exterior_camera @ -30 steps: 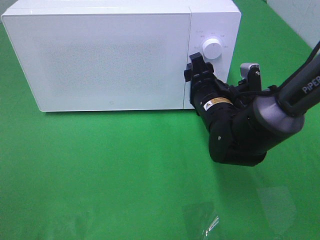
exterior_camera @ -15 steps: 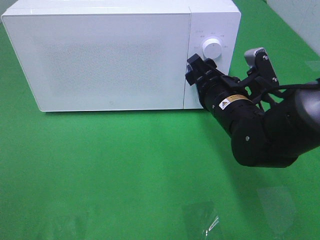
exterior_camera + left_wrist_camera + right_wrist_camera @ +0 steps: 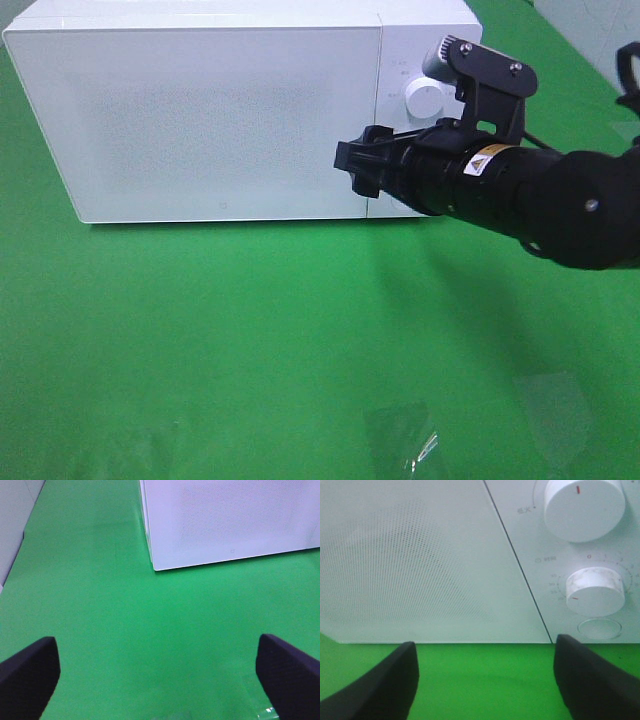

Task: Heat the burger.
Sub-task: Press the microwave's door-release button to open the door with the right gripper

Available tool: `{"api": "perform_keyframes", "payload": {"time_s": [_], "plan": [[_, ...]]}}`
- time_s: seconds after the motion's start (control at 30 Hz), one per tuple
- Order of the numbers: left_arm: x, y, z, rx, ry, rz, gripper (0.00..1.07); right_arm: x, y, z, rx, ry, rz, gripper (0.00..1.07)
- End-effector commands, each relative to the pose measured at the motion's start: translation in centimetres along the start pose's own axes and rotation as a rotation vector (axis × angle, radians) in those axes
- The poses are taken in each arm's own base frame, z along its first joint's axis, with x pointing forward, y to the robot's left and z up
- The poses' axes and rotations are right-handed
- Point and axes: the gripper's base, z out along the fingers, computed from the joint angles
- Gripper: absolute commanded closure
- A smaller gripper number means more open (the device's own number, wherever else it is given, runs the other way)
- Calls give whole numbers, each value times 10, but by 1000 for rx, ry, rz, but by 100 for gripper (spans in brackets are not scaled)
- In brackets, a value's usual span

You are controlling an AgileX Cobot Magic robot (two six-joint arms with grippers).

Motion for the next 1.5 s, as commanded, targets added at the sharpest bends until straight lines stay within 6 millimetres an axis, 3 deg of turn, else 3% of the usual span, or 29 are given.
{"api": "perform_keyframes", "payload": {"time_s": [0.03,0.23,0.37,0.47,0.5,0.73,0.83,0.93,1.07,1.23,1.27,1.3,1.37,1.5], "plan": [[1,0,-2,-4,-22,-3,7,-10,-1,-9,-29,38,-96,35],[1,0,-2,-4,-22,-3,7,-24,-5,-34,-49,141,-178,35],[1,0,-2,-4,-22,-3,7,-34,-1,-67,-71,239,-250,36],[1,0,-2,-4,-22,-3,7,-36,0,-73,-73,249,-264,36],[1,0,-2,-4,-22,-3,7,-41,0,-87,-77,263,-287,36],[1,0,-2,-4,-22,-3,7,-48,-2,-125,-67,331,-342,36],[1,0,-2,-4,-22,-3,7,-49,-6,-152,-54,378,-364,36],[1,0,-2,-4,-22,-3,7,-51,-7,-165,-54,385,-365,36],[1,0,-2,-4,-22,-3,7,-51,-12,-199,-48,410,-371,36],[1,0,-2,-4,-22,-3,7,-50,-15,-217,-45,413,-369,36],[1,0,-2,-4,-22,-3,7,-50,-17,-230,-47,393,-364,36],[1,0,-2,-4,-22,-3,7,-50,-17,-230,-47,393,-364,36],[1,0,-2,-4,-22,-3,7,-51,-22,-257,-57,319,-364,36],[1,0,-2,-4,-22,-3,7,-50,-30,-277,-7,260,-323,36]]}}
